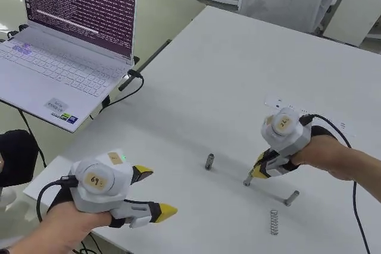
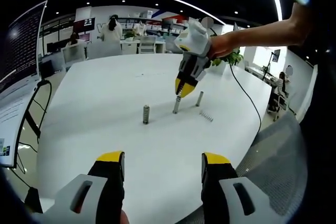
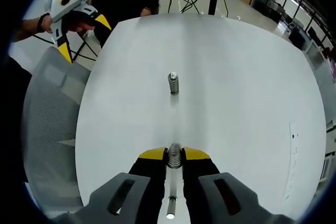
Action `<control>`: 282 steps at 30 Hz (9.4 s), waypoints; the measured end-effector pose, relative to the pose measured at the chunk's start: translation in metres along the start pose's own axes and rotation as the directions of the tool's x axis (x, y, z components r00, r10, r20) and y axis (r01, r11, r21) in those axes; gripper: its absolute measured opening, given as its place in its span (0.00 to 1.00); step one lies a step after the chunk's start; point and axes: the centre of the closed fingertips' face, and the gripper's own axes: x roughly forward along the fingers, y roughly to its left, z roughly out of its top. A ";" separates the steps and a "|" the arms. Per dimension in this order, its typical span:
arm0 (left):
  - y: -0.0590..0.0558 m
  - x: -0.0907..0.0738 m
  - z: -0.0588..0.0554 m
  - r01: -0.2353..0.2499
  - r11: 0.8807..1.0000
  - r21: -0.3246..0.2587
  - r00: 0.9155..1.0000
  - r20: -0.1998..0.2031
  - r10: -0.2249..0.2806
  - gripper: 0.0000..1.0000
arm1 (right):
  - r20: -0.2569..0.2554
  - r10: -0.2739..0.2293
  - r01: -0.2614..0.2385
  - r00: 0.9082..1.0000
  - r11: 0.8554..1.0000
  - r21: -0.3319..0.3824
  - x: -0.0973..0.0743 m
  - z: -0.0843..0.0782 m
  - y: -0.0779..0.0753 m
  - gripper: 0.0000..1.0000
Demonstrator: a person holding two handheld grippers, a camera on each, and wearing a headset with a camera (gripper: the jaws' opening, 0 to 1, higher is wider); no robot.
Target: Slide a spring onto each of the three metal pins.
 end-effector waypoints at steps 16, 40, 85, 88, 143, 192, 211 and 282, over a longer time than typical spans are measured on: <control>0.001 -0.001 0.000 -0.005 1.000 -0.004 1.000 -0.004 0.005 0.55 | -0.053 0.017 -0.019 0.998 0.999 -0.040 0.016 -0.008 0.003 0.09; 0.004 -0.003 0.000 -0.014 1.000 -0.008 1.000 -0.001 0.014 0.54 | -0.073 0.010 -0.011 0.997 1.000 -0.018 0.036 -0.017 -0.001 0.10; -0.011 -0.005 0.021 0.016 0.999 0.028 0.999 0.031 -0.017 0.54 | 0.181 -0.116 0.070 0.977 0.968 0.242 -0.031 -0.021 0.013 0.27; -0.012 -0.004 0.021 0.019 0.999 0.028 0.999 0.031 -0.020 0.54 | 0.222 -0.122 0.052 0.967 0.953 0.298 -0.034 -0.022 0.018 0.29; -0.014 0.012 0.030 0.065 0.997 0.049 0.998 0.019 -0.066 0.57 | 0.406 -0.421 0.116 0.811 0.797 0.593 -0.094 -0.082 0.085 0.61; -0.078 0.076 0.041 0.249 0.962 0.115 0.968 -0.041 -0.246 0.55 | 0.403 -0.512 0.079 0.759 0.686 0.724 -0.106 -0.109 0.131 0.70; -0.126 0.121 0.033 0.390 0.912 0.124 0.919 -0.112 -0.378 0.51 | 0.389 -0.530 0.089 0.754 0.669 0.738 -0.110 -0.117 0.141 0.69; -0.140 0.227 0.007 0.166 0.979 0.120 0.970 -0.197 -0.141 0.21 | 0.382 -0.522 0.054 0.763 0.640 0.767 -0.105 -0.127 0.152 0.66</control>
